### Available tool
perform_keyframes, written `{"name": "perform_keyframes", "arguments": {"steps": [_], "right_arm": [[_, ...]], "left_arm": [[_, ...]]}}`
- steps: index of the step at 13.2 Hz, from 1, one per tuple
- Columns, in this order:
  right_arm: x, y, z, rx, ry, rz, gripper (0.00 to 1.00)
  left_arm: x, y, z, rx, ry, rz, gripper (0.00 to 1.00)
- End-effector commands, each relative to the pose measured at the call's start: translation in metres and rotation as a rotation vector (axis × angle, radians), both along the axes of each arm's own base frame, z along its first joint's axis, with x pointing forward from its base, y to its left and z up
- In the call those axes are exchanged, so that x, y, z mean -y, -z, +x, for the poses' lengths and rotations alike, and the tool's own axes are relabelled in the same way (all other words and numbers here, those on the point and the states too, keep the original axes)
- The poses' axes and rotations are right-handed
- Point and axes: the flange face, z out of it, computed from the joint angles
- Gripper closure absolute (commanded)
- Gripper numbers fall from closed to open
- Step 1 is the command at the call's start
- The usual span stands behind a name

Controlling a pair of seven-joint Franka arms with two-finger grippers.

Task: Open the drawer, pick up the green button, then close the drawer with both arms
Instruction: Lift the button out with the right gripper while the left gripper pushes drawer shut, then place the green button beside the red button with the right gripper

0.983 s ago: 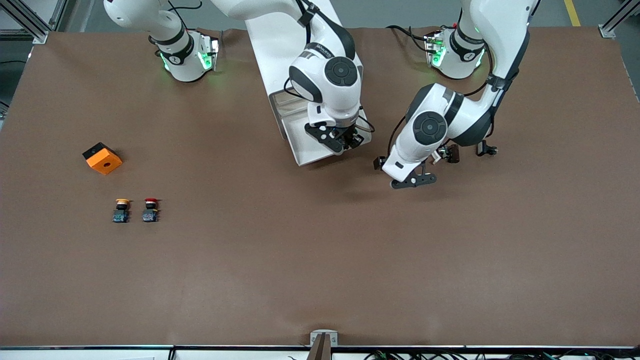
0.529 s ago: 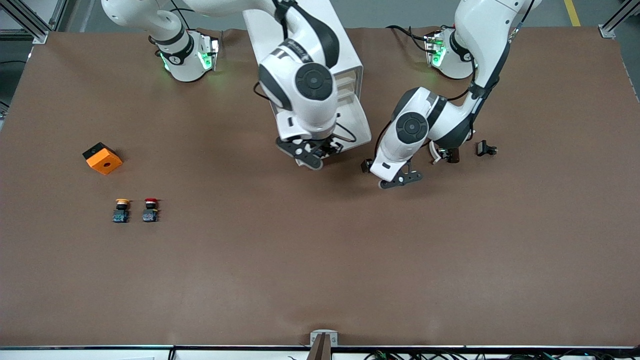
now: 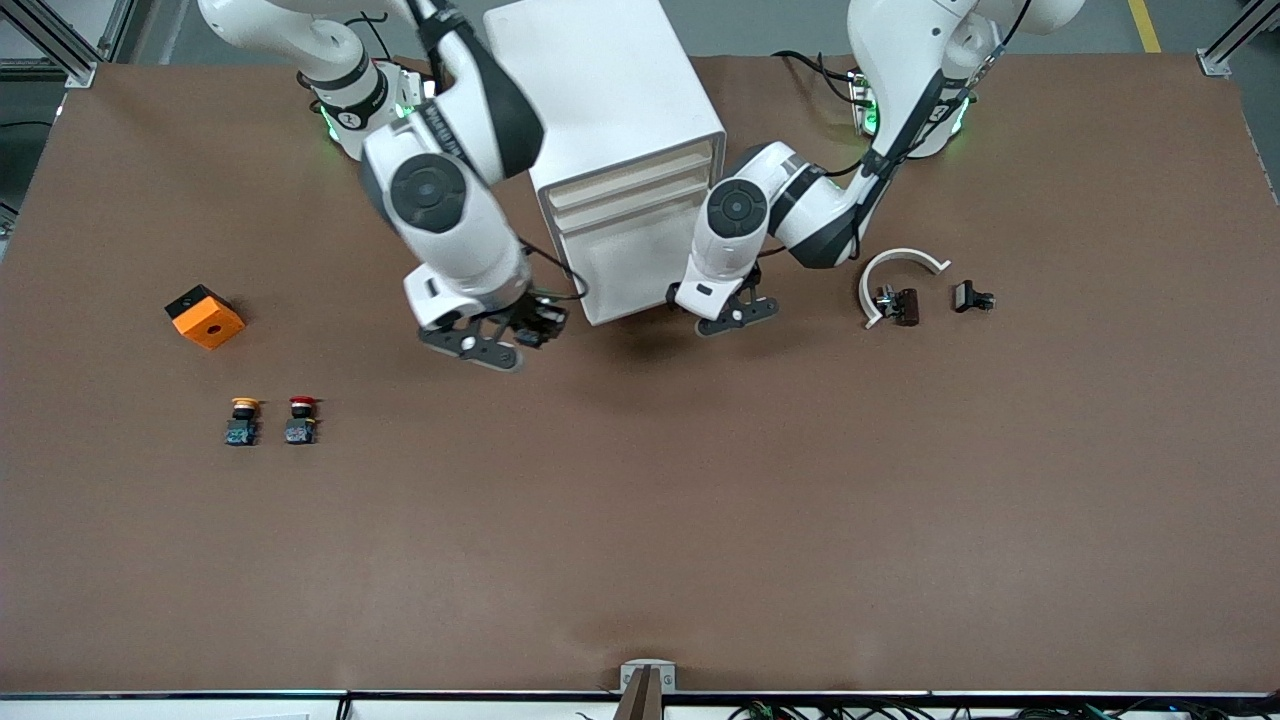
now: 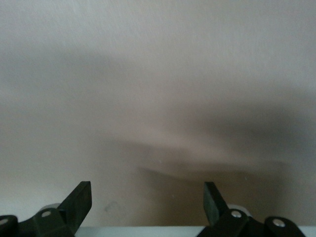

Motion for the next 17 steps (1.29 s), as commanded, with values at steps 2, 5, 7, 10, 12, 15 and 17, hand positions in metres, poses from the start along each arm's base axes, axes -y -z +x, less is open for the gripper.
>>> {"name": "perform_keyframes", "arguments": {"steps": [2,5,7,10,12,15,17], "right_arm": [[0.075,0.042,0.002,0.02,-0.068,-0.001,1.0],[0.142,0.09,0.027,0.033,-0.111,-0.011,1.0],[0.176,0.102,0.039,0.02,-0.131,-0.017,1.0],[0.228,0.129,0.056,-0.004,-0.136,-0.047,1.0],[0.237,0.145,0.059,-0.009,-0.134,-0.062,1.0],[0.249,0.175,0.068,0.008,-0.13,-0.085,1.0],[0.257,0.191,0.071,0.022,-0.122,-0.091,1.0]], "left_arm": [[0.03,-0.004,-0.032,-0.016,-0.03,-0.01,0.0],[0.05,-0.004,-0.062,-0.062,-0.063,-0.02,0.0],[0.061,0.001,-0.076,-0.107,-0.099,-0.03,0.0],[0.069,0.009,-0.09,-0.152,-0.116,-0.035,0.0],[0.079,0.007,-0.096,-0.172,-0.138,-0.052,0.0],[0.072,0.006,-0.081,-0.164,-0.168,-0.054,0.0],[0.05,-0.012,-0.032,-0.122,-0.241,-0.079,0.0]]}}
